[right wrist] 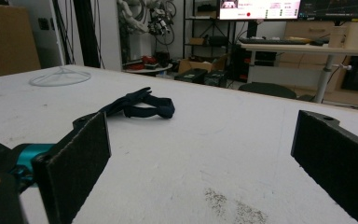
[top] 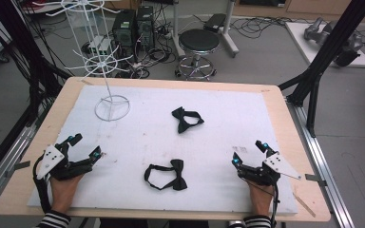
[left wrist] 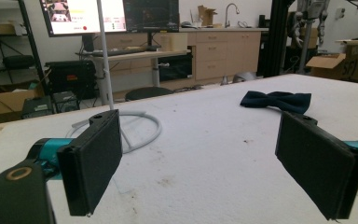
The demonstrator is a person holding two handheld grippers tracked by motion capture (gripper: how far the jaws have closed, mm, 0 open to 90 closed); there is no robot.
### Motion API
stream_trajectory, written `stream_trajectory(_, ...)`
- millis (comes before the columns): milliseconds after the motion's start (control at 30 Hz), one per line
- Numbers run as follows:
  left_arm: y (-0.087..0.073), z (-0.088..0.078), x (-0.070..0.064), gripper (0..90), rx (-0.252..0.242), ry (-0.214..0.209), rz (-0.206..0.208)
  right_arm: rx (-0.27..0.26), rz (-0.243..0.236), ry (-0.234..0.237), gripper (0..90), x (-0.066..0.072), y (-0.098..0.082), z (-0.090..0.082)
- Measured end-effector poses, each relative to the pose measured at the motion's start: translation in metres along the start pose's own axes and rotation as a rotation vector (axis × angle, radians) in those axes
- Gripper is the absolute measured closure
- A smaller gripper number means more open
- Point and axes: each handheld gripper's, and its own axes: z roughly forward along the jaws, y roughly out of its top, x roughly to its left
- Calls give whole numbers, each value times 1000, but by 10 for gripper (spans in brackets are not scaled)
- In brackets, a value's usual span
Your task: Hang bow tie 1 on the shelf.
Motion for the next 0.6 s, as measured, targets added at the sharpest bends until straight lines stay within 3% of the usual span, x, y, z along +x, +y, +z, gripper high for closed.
stream_trajectory(600, 0, 0, 0, 151, -4, 2, 6, -4, -4, -2, 39, 0, 0, 0)
